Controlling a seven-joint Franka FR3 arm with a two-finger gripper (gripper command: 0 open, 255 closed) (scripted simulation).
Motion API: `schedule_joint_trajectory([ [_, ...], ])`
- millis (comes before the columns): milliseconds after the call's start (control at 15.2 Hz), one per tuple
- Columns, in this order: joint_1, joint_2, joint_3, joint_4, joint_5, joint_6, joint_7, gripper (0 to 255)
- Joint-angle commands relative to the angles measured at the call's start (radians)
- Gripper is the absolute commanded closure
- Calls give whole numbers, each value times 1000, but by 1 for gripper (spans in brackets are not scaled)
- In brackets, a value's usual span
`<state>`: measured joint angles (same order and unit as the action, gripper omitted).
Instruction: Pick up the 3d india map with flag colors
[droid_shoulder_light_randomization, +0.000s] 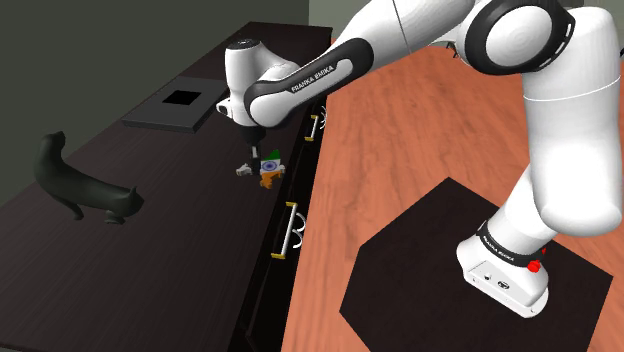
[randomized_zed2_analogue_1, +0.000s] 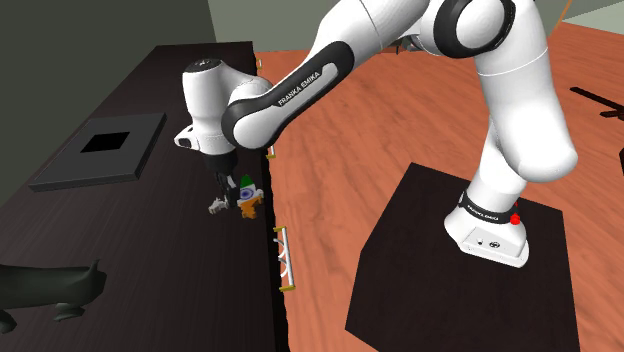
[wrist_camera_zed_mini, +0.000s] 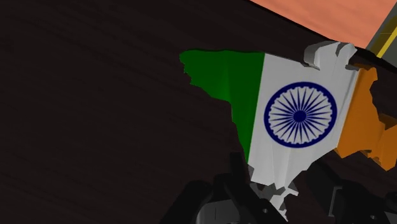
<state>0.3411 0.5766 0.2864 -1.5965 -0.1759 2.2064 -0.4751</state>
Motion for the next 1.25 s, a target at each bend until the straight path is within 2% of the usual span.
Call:
schedule_joint_trajectory([
  [0,0,4,-2,-1,-1,-1,1,255],
  [1188,-8,-80,16,78,29,-161,-17,255],
])
